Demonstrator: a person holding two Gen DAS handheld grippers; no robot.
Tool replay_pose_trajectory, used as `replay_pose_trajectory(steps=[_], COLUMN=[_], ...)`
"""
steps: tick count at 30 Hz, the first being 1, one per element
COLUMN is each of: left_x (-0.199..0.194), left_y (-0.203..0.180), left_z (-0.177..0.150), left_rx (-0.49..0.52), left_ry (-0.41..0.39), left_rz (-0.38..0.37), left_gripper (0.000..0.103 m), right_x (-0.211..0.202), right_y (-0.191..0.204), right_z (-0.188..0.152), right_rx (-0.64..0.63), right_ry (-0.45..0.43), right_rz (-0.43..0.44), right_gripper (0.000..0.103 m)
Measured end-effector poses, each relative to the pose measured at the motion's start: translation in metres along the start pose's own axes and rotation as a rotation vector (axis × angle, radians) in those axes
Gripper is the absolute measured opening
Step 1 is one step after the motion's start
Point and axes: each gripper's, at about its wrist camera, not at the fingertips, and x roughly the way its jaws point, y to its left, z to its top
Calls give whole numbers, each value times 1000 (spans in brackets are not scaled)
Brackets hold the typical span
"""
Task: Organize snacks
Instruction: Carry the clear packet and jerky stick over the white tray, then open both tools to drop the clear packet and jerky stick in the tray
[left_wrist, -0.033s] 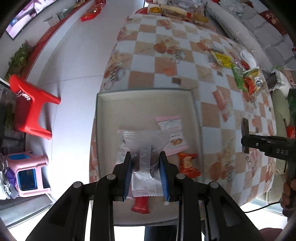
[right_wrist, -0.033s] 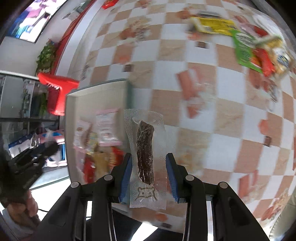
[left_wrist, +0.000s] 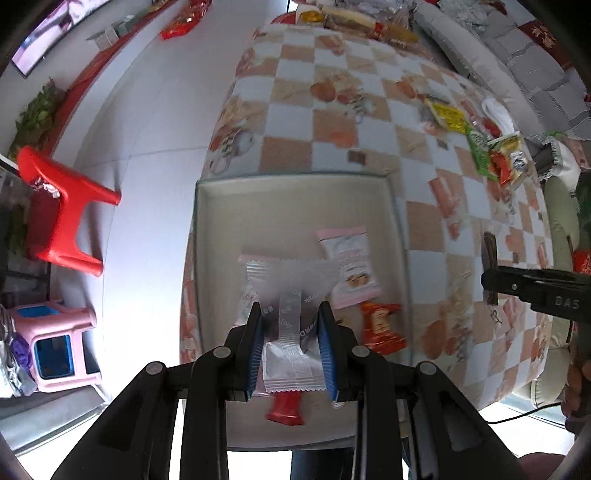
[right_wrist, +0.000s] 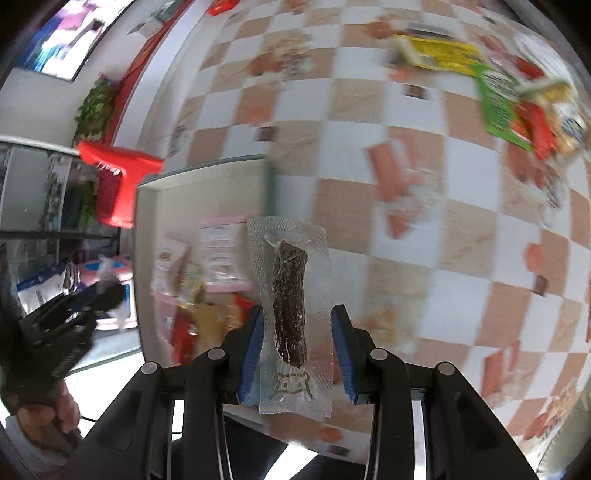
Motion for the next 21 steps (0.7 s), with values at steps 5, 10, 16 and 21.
replay_pose_trajectory(steps=[5, 10, 16, 21], left_x=[19, 38, 42, 40], left_y=[14, 19, 18, 30], left_z=[0, 2, -3, -2], left_rx=[-1, 13, 33, -12], left_ry=[28, 66, 40, 27], left_rz=[-21, -24, -11, -22], left_gripper=[30, 30, 77, 83], right_x=[27, 46, 56, 52], right_y=[49, 75, 82, 73], right_z=[11, 13, 10, 9], right_rx=[-78, -120, -132, -86], right_ry=[55, 104, 152, 145], right_rz=[-4, -32, -82, -118], right_gripper=[39, 39, 50, 74])
